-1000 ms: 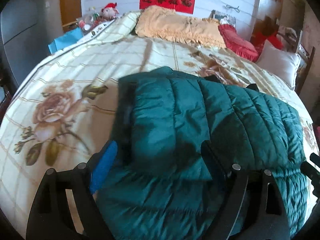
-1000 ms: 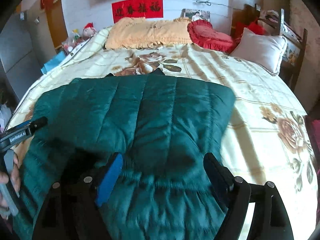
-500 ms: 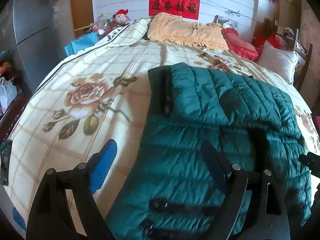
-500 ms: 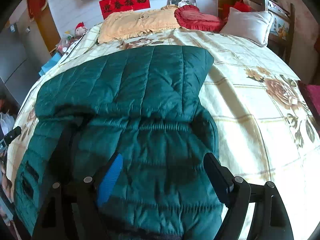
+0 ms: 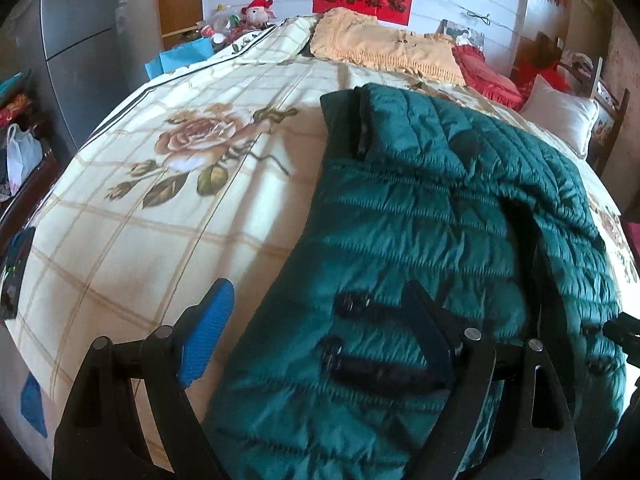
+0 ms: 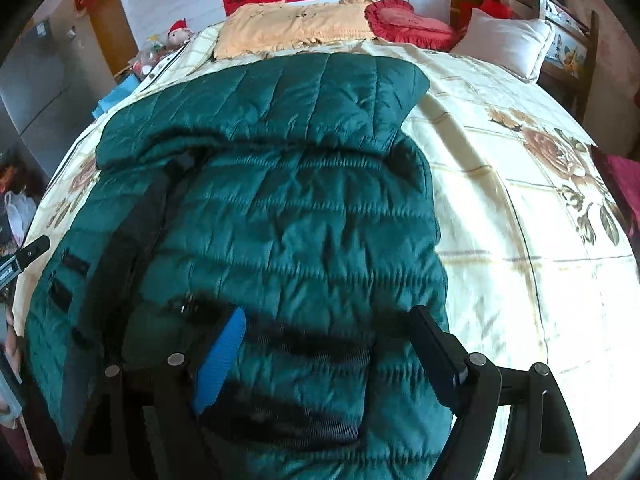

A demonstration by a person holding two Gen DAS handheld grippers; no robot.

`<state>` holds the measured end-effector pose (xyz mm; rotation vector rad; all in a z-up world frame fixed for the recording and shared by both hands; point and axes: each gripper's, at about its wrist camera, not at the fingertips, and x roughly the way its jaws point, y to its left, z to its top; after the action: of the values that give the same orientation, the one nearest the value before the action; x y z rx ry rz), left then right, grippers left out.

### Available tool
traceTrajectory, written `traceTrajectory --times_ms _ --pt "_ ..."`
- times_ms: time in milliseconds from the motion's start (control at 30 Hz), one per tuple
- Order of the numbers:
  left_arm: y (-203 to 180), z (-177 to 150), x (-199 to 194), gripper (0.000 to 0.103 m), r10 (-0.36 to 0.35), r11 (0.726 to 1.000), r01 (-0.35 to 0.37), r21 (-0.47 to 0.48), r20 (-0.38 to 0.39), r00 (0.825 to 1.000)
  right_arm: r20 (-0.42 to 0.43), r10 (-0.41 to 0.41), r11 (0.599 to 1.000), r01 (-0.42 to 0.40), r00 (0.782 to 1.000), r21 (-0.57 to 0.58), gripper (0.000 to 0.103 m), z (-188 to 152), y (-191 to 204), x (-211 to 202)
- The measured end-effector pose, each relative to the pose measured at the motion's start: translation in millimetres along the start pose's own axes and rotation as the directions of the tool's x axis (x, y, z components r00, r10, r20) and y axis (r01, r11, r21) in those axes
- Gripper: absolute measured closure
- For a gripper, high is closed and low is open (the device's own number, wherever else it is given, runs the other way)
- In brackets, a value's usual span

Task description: Fold large clothes

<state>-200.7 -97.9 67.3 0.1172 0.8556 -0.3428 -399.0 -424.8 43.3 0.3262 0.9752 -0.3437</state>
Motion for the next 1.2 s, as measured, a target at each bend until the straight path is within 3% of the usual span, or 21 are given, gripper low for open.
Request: traceTrajectory --times_ms 667,1033,1200 --pt "19.7 -44.0 -8.9 0.017 -0.011 1.0 0.01 -0.011 -0.072 0.997 -0.055 0.084 0.996 -0.085 0.995 -0.006 0.02 -40.1 9.6 -20.0" --pt "27.3 -56.7 -10.7 0.017 -0.024 0.999 0.021 -0.024 -0.098 0.995 -0.075 0.07 0.996 -0.074 0.995 -0.043 0.019 -52.7 14.1 -26.7" --pt "36.4 -60.1 -14.9 0.017 -0.069 0.997 0.066 -0.031 -0.119 0.991 -0.095 0.068 0.996 -0.073 0.993 -0.058 0.019 -60.7 10.4 -34.4"
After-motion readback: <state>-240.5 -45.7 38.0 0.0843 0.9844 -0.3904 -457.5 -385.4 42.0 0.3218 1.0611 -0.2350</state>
